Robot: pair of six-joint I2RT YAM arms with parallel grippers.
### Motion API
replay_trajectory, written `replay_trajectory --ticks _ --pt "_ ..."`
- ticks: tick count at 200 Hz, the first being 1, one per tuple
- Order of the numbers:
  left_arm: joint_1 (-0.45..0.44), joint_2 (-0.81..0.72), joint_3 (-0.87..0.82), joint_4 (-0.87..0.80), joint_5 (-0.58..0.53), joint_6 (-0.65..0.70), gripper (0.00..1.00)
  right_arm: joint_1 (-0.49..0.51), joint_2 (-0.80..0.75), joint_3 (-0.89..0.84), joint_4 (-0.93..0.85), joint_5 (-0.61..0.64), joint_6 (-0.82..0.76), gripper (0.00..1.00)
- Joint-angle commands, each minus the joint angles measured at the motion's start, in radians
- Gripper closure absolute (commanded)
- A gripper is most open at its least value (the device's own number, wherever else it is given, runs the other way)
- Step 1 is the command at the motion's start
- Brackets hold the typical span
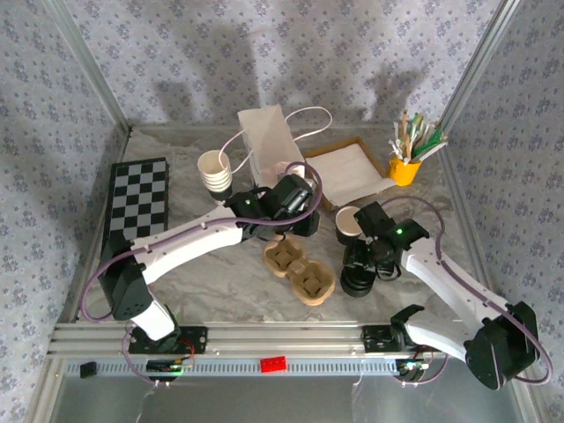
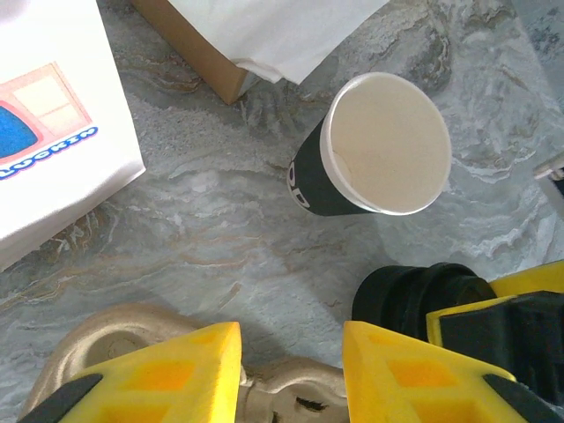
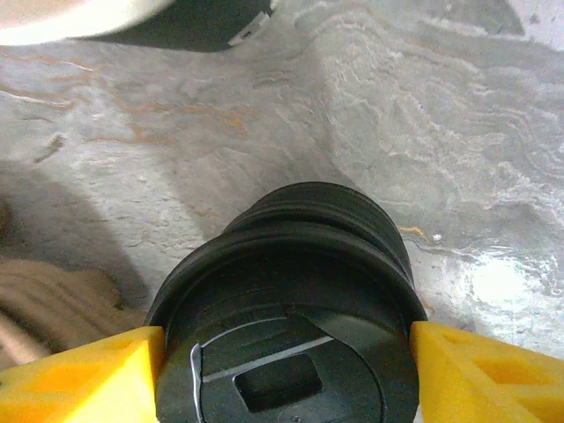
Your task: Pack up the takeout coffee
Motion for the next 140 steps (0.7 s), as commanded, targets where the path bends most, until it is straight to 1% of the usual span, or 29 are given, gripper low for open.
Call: replay_trajectory --ticks 1,25,44,49,80,84,96,140 --pt "0.01 -0.061 -0.002 0.027 0.004 -0.022 0.65 0.006 -0.033 0.078 -0.104 0.014 -0.013 0.29" --pt "0.013 -0.086 -0.025 0.058 -0.012 -0.05 0.64 0.003 -0.032 0.172 -0.171 0.044 -0.048 0.3" --pt "0.015 -0.095 -0.038 0.085 -0.027 -0.075 0.65 -0.01 0.006 0.254 -0.196 0.08 -0.062 0.29" --pt "0.016 -0.098 -0.041 0.092 -0.031 -0.083 0.65 -0.017 0.019 0.274 -0.198 0.088 -0.102 0.29" --pt "0.021 -0.106 -0.061 0.126 -0.064 -0.128 0.65 -0.045 0.133 0.366 -0.164 0.103 -0.157 0.29" --pt "0.022 -0.107 -0.064 0.13 -0.067 -0.133 0.65 -0.047 0.149 0.406 -0.161 0.107 -0.162 0.29" --pt "0.027 -0.109 -0.072 0.139 -0.076 -0.143 0.65 -0.053 0.201 0.443 -0.151 0.117 -0.183 0.29" --pt "0.042 -0.12 -0.122 0.178 -0.098 -0.182 0.65 -0.065 0.341 0.526 -0.111 0.141 -0.226 0.29"
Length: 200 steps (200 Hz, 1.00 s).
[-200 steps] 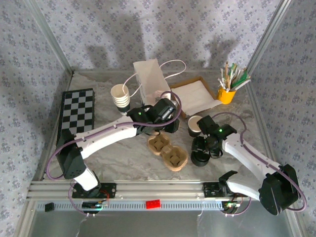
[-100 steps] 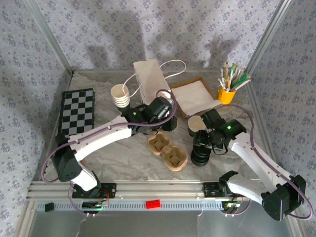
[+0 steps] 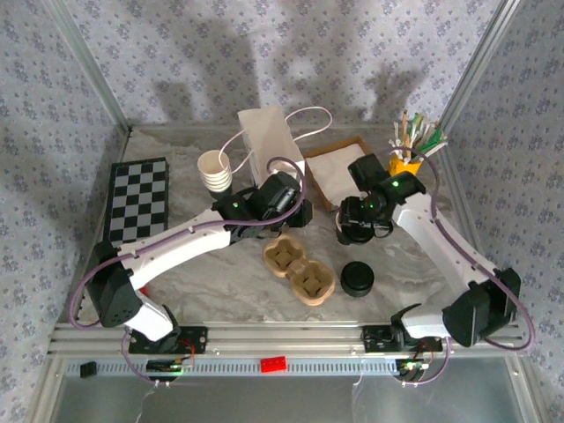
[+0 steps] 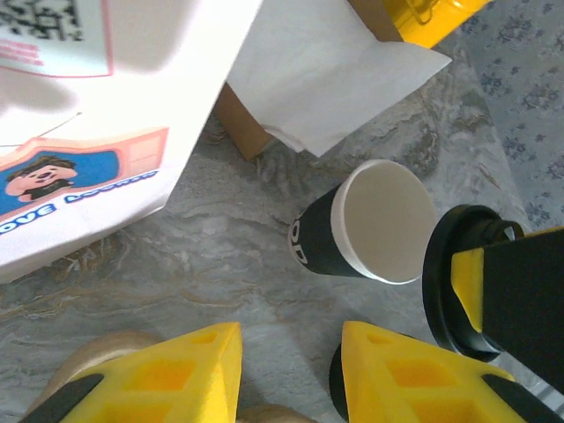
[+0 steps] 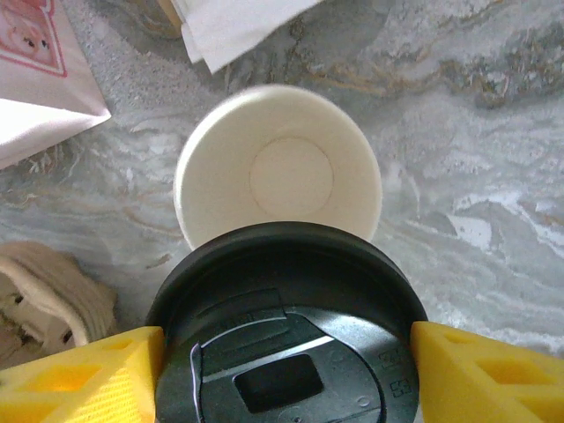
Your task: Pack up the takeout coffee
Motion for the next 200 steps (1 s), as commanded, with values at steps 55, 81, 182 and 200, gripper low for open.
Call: replay_trajectory --ticks 55,81,182,200 --pt "0.023 -0.04 -0.052 0.068 -0.036 -0.054 0.65 -0.022 0.135 0.091 0.043 0.036 -0.071 0.28" --pt "0.026 -0.029 -0.051 0.068 -0.028 -0.057 0.65 -0.025 0.175 0.098 0.048 0.046 -0.076 0.28" --pt "0.028 -0.005 -0.038 0.07 0.002 -0.063 0.65 -0.028 0.216 0.056 0.093 0.047 -0.077 0.26" --pt "0.028 -0.011 -0.04 0.069 0.003 -0.066 0.65 -0.028 0.212 0.051 0.095 0.035 -0.075 0.25"
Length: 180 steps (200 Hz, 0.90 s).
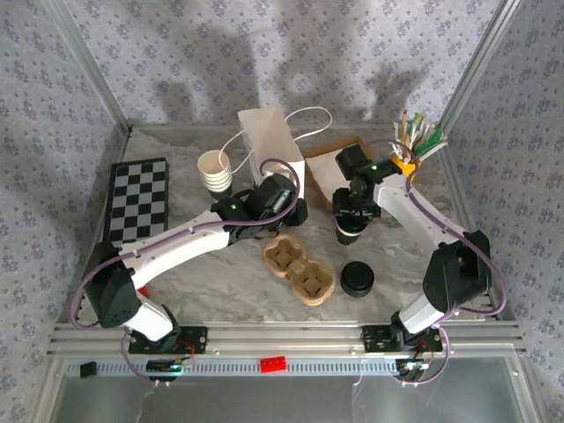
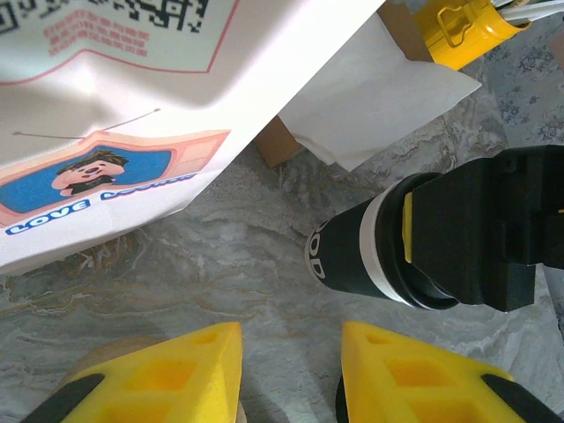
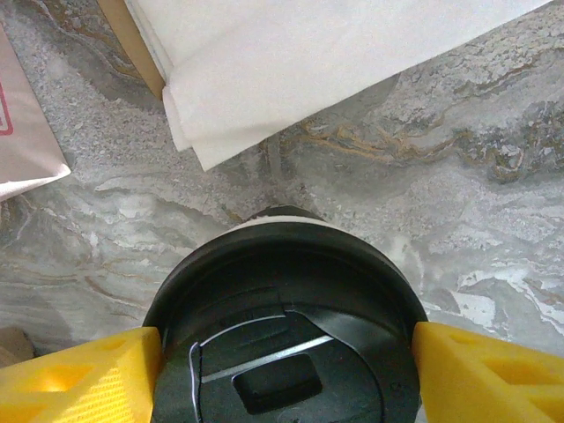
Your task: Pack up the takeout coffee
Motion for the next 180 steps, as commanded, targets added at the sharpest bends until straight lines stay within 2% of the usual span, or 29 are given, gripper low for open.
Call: replay_trajectory --ticks 1,73,109,128,150,180 --pt "0.003 -0.003 0.018 0.017 0.009 -0.01 0.65 -0.003 0.004 -0.011 0.002 -0.007 -0.007 0.25" --pt "0.003 -0.008 0.024 0.005 0.029 -0.012 0.65 -0.012 -0.027 -0.011 -0.021 -0.014 -0.007 0.19" --pt "0.003 -0.001 0.03 0.002 0.039 -0.012 0.65 -0.013 -0.014 -0.017 -0.015 -0.022 -0.005 0.2" --pt "0.003 0.005 0.034 0.002 0.048 -0.013 0.65 -0.012 -0.015 -0.008 -0.022 -0.015 -0.002 0.13" --pt "0.003 0.009 0.037 0.002 0.053 -0.013 0.65 -0.01 -0.027 -0.014 -0.036 -0.009 0.001 0.13" --pt "-0.001 0.026 0.048 0.013 0.082 -0.018 0.65 -0.009 -0.097 -0.024 -0.048 -0.062 0.004 0.1"
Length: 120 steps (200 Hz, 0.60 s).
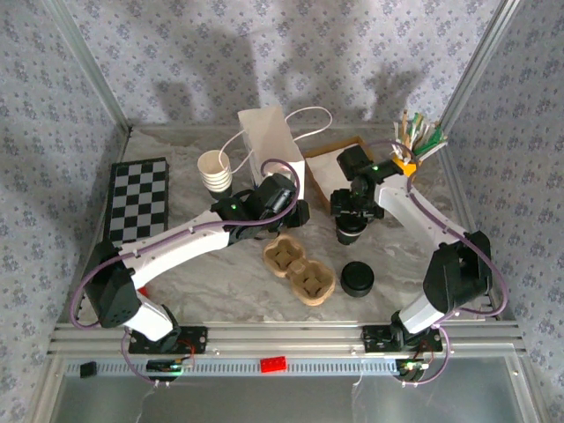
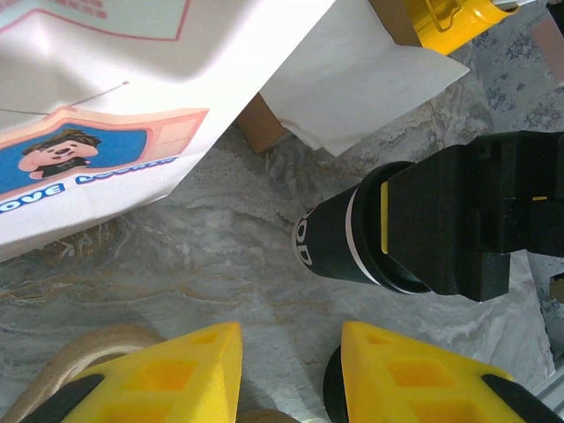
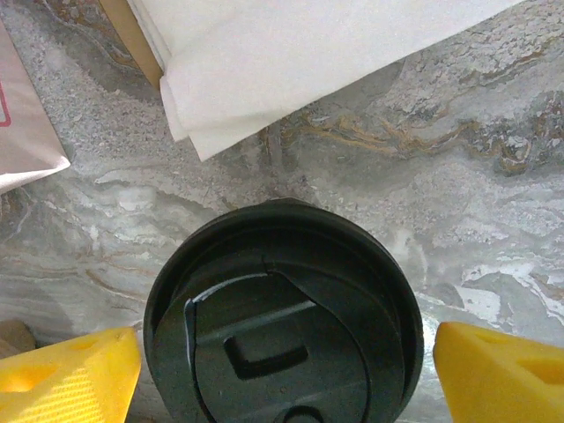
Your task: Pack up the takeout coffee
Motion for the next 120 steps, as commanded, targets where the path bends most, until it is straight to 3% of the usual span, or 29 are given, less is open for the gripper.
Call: replay_trajectory --ticks 1,37,81,120 --pt "-0.001 0.026 0.048 0.015 0.037 -0.01 0.65 -0.001 -0.086 -0.012 -0.042 -0.042 0.006 0.1" --pt "-0.042 0.071 0.088 0.059 0.071 -0.022 0.64 -0.063 -0.22 -0.076 -0.022 -0.142 0.011 0.08" --pt "-0.051 0.214 0.178 0.13 0.153 -0.024 0.61 -0.231 -0.295 -0.229 0.065 -0.357 0.011 0.26" --pt "-0.035 0.322 0.256 0.132 0.164 0.004 0.6 -0.289 -0.287 -0.258 0.1 -0.451 0.013 0.34"
